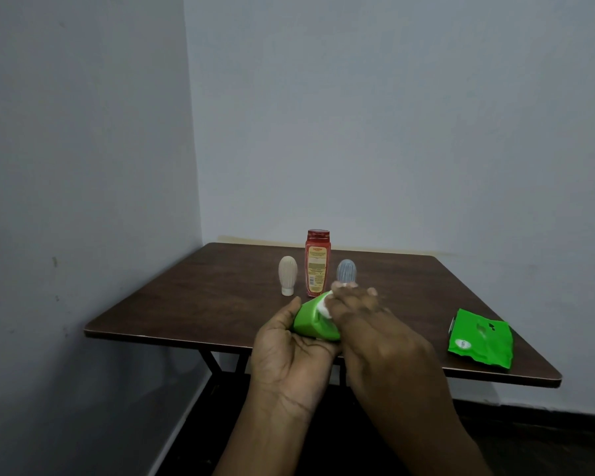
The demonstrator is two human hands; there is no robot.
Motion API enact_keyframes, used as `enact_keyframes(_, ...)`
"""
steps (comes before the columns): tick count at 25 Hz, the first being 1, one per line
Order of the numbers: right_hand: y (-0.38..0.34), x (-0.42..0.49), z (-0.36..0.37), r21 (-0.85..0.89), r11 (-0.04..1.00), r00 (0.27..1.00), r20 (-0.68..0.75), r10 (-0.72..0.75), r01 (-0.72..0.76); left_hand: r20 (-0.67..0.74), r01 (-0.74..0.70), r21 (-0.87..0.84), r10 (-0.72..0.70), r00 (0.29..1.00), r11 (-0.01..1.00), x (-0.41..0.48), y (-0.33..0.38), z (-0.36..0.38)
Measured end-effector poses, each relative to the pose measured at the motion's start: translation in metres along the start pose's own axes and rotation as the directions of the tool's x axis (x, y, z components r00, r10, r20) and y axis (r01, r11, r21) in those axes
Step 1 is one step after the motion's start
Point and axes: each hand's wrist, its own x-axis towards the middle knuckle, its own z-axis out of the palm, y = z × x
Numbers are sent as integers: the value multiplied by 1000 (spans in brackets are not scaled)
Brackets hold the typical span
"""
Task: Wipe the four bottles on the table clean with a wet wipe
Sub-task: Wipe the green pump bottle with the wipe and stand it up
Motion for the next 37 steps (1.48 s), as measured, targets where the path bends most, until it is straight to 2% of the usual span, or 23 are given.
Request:
enact_keyframes(3, 6, -3, -2, -70, 994, 996, -6, 88, -88, -23, -50, 18, 50, 998, 999, 3, 0, 1)
enact_keyframes(6, 4, -3, -7, -24, 1000, 997, 70, -18, 20, -30, -75, -9, 74, 997, 997, 7, 1, -1)
enact_keyframes(9, -2, 0, -10, 117, 983, 989, 11, -146, 144, 14, -10, -76, 11, 1000, 997, 3, 0, 0)
enact_keyframes(12, -4, -1, -11, 165, 976, 984, -123, -126, 145, 67, 3, -67, 1, 998, 998, -3, -3, 2)
enact_keyframes(14, 2, -2, -6, 120, 985, 991, -64, -115, 122, 72, -12, -8, 12, 997, 1000, 0, -2, 1)
enact_keyframes(16, 17, 0, -3, 44, 998, 999, 21, -36, 35, 43, -66, 54, 64, 997, 996, 9, 2, -7)
enact_keyframes(18, 34, 0, -6, -13, 990, 989, 54, 138, -137, -19, -117, 114, 120, 993, 987, 20, 6, -18)
enact_keyframes(21, 50, 3, -23, -37, 928, 923, 91, 373, -371, 14, -177, 253, 179, 984, 951, 30, 10, -30)
enact_keyframes(23, 59, 4, -33, 12, 880, 879, 48, 474, -475, 82, -288, 406, 279, 957, 867, 40, 9, -34)
enact_keyframes(25, 63, 4, -38, 123, 823, 830, 8, 558, -555, 153, -430, 500, 412, 898, 751, 54, 7, -32)
enact_keyframes(27, 70, 1, -37, 210, 763, 785, 37, 618, -611, 220, -519, 579, 492, 842, 629, 76, 6, -32)
enact_keyframes(29, 78, -3, -31, 316, 679, 736, 107, 668, -662, 319, -568, 679, 510, 799, 465, 100, 6, -33)
enact_keyframes(30, 84, -4, -27, 415, 598, 699, 148, 699, -686, 375, -577, 734, 494, 785, 359, 112, 5, -34)
enact_keyframes(33, 96, -5, -9, 704, 188, 518, 290, 805, -685, 461, -537, 841, 435, 774, 66, 141, -1, -47)
enact_keyframes(35, 104, -6, 5, 771, 15, 427, 336, 840, -636, 464, -498, 867, 394, 793, -20, 159, -4, -63)
enact_keyframes(37, 113, -4, 21, 788, -127, 348, 403, 846, -603, 460, -475, 879, 336, 822, -44, 175, -6, -78)
